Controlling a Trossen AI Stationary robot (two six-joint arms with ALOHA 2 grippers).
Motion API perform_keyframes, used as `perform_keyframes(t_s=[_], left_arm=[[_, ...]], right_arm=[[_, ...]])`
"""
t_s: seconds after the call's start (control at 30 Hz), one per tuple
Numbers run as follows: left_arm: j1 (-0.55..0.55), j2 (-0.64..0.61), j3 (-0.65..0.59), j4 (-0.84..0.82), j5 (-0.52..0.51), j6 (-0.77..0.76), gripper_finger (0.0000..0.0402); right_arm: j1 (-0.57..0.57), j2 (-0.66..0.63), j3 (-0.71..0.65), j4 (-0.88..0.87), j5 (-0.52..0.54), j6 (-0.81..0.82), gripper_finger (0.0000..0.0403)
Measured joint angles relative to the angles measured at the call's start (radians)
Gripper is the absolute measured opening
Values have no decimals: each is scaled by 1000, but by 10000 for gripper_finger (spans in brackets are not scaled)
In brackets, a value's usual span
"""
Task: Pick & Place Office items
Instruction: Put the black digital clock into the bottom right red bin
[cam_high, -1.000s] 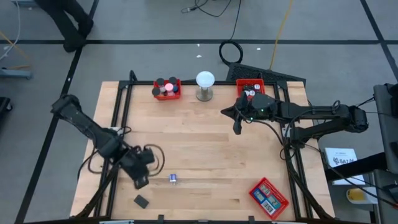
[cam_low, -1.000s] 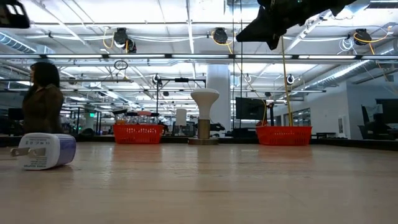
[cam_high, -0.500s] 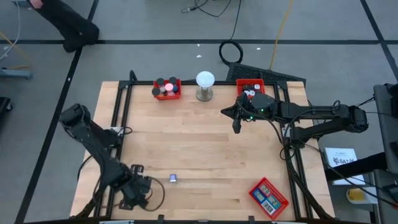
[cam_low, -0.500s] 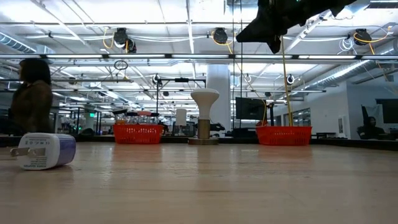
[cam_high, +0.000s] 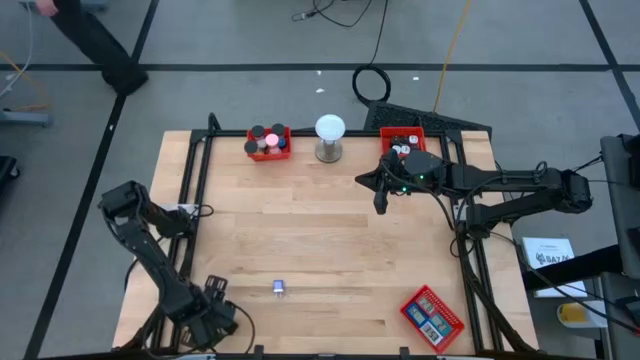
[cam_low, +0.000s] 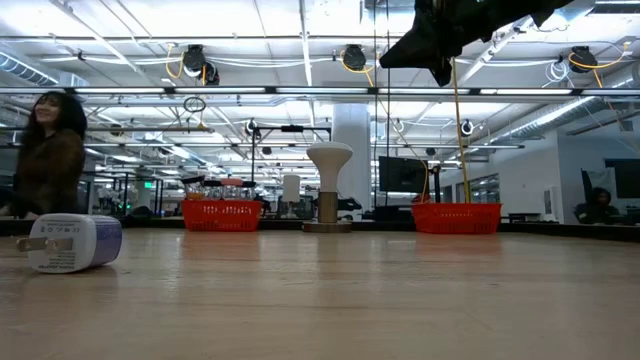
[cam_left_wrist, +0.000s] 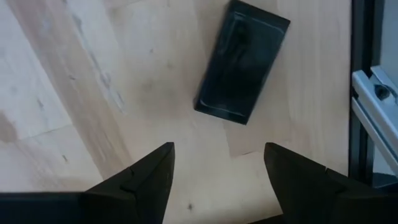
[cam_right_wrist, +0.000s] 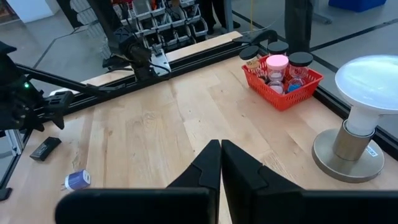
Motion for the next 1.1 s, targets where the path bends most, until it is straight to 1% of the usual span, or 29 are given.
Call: perform_keyframes(t_s=[0.3, 0.43, 0.5, 0.6, 0.7, 0.87, 1.0, 1.1], left_arm=[[-29, -1, 0, 83, -23, 4, 253], [-48, -1, 0, 78, -68, 17, 255], [-62, 2, 0, 85, -110, 19, 255], [-69, 20, 0, 100, -119, 30, 255], [-78, 33, 0, 98, -128, 81, 255], [-69, 43, 0, 100, -208, 181, 255], [-40, 43, 0, 131, -226, 201, 255], [-37, 47, 0, 175, -231, 216, 255]], right_arm=[[0, 0, 0, 0, 0, 22, 4], [0, 0, 0, 0, 0, 22, 4], [0, 0, 0, 0, 0, 22, 4], [0, 0, 0, 0, 0, 22, 4], [0, 0, 0, 0, 0, 22, 4], [0, 0, 0, 0, 0, 22, 4], [0, 0, 0, 0, 0, 22, 4], [0, 0, 0, 0, 0, 22, 4]])
